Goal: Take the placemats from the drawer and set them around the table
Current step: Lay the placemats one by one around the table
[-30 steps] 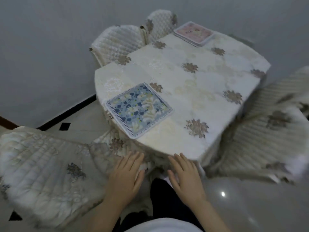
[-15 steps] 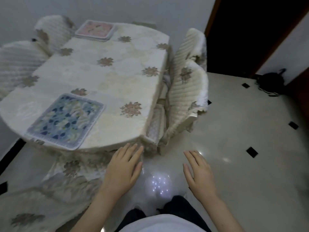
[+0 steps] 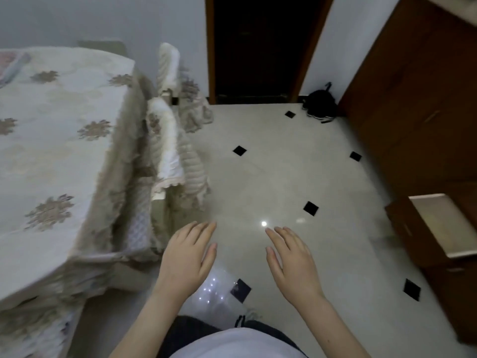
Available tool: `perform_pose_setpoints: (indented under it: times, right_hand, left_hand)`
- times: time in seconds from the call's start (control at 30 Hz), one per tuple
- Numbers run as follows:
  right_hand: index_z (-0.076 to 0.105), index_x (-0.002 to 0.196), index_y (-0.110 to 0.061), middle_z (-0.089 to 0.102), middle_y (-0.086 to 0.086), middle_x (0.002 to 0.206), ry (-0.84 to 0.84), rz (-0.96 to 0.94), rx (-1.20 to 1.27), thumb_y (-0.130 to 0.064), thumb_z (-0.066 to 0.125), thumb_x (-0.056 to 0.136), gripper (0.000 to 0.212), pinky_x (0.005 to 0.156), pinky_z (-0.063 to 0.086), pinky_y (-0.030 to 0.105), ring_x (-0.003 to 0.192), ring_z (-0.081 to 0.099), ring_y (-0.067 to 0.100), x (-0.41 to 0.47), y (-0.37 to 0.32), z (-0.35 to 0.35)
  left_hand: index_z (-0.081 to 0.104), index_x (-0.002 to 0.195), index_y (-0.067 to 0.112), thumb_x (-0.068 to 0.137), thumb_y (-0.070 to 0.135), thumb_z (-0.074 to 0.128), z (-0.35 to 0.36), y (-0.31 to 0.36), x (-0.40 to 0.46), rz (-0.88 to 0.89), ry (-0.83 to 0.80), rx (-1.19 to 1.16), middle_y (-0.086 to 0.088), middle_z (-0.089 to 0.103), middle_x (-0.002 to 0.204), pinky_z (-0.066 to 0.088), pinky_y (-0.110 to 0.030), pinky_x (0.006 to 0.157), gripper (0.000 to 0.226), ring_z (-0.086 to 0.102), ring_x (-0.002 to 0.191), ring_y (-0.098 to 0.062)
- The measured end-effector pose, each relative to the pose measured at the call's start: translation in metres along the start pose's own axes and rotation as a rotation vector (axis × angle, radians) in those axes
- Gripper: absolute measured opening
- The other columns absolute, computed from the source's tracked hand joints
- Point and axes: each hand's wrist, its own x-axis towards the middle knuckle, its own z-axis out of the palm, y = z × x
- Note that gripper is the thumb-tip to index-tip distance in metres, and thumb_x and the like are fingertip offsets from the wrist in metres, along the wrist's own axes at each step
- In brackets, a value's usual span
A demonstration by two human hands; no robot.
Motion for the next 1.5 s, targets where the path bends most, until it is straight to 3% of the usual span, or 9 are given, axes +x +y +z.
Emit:
perform_pose_setpoints:
  times: [0.3,0.57,0.87,1.17,1.5]
  right_hand:
    - [0.056,0.134,-0.018,0.057,0.004,0.134,0.002,0.052,0.018,-0.038,0.033,0.098,0.047,0.103,0.043,0.04,0.127,0.049,0.022,0.076,0.087,-0.026]
    - [0.054,0.135,-0.016,0.057,0.005,0.133,0.039,0.017,-0.017,-0.037,0.033,0.099,0.047,0.105,0.042,0.04,0.129,0.049,0.023,0.245,0.123,-0.018]
    - [0.054,0.135,-0.016,0.058,0.005,0.132,0.12,-0.016,0.005,-0.037,0.035,0.099,0.046,0.103,0.044,0.041,0.126,0.05,0.023,0.441,0.13,-0.034]
    - [0.055,0.134,-0.014,0.058,0.007,0.132,0.038,-0.164,0.051,-0.043,0.029,0.101,0.052,0.103,0.043,0.04,0.125,0.051,0.024,0.646,0.172,-0.021]
    - [0.05,0.139,-0.014,0.054,0.006,0.137,-0.146,-0.456,0.097,-0.049,0.022,0.101,0.059,0.105,0.041,0.043,0.128,0.047,0.021,0.893,0.191,-0.036]
  left_hand:
    - [0.057,0.131,0.011,0.096,0.036,0.035,0.04,0.04,0.119,0.061,-0.051,-0.016,-0.003,0.063,0.123,0.042,-0.036,0.097,0.048,0.057,0.113,-0.023]
    - [0.056,0.133,0.014,0.097,0.039,0.033,0.064,-0.002,0.287,0.063,-0.043,-0.036,-0.001,0.062,0.125,0.046,-0.036,0.094,0.049,0.056,0.116,-0.023]
    - [0.056,0.133,0.011,0.098,0.037,0.035,0.037,-0.064,0.486,0.089,0.017,0.025,-0.005,0.062,0.126,0.047,-0.041,0.092,0.049,0.057,0.115,-0.028]
    - [0.054,0.135,0.014,0.098,0.039,0.034,0.063,-0.097,0.634,-0.058,0.011,0.035,-0.003,0.06,0.131,0.045,-0.04,0.097,0.049,0.053,0.121,-0.025]
    - [0.051,0.138,0.016,0.098,0.042,0.028,0.043,-0.132,0.805,-0.399,0.166,0.056,-0.002,0.057,0.133,0.041,-0.039,0.101,0.052,0.05,0.123,-0.023]
